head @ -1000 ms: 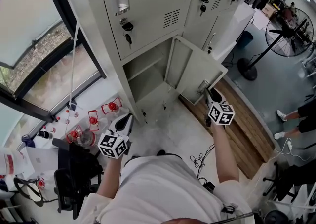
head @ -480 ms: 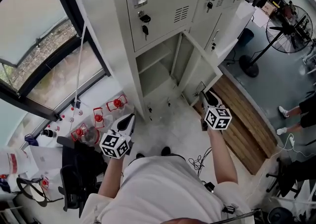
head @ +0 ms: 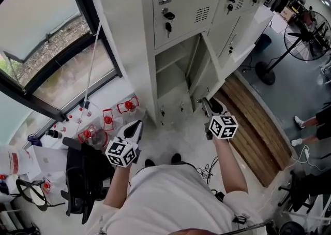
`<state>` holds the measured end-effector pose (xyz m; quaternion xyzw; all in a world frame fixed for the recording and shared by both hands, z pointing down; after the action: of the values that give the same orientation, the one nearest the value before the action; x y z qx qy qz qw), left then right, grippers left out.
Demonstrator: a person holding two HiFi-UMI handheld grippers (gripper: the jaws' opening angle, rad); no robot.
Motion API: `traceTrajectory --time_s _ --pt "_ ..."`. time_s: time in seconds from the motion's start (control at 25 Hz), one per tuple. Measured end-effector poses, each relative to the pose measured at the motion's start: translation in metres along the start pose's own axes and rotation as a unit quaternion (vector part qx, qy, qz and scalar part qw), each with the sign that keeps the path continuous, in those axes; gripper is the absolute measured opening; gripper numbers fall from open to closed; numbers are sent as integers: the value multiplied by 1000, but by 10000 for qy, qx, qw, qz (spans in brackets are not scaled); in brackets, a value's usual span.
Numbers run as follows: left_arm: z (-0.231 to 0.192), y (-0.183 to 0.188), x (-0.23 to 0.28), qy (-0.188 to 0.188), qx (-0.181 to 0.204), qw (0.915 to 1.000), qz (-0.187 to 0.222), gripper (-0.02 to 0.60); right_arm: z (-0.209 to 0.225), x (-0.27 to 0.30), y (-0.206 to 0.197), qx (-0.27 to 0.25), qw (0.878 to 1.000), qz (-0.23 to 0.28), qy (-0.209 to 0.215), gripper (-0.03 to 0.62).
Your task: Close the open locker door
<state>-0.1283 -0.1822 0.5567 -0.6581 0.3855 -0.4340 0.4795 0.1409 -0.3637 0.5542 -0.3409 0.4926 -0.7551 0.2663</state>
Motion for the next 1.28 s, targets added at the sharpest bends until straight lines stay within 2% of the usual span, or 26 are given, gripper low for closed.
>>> traceTrajectory --time_s 0.52,1.28 --pt "-24 0 -21 366 -82 9993 86 15 -66 35 -10 -364 9967 -212 693 129" --pt "-53 8 -24 901 -151 9954 287 15 -126 109 -11 -786 9816 -615 1631 127"
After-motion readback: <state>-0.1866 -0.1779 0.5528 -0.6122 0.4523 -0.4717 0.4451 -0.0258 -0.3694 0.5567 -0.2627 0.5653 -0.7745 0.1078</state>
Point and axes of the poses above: the fingertips, and each gripper's own axes: x forward along the fingers, z to its right, y out of its top, the point moved 2 cm from there along -x, backward along the fingers, and after that the axes turned 6 degrees about x, right-handed, at the moved point
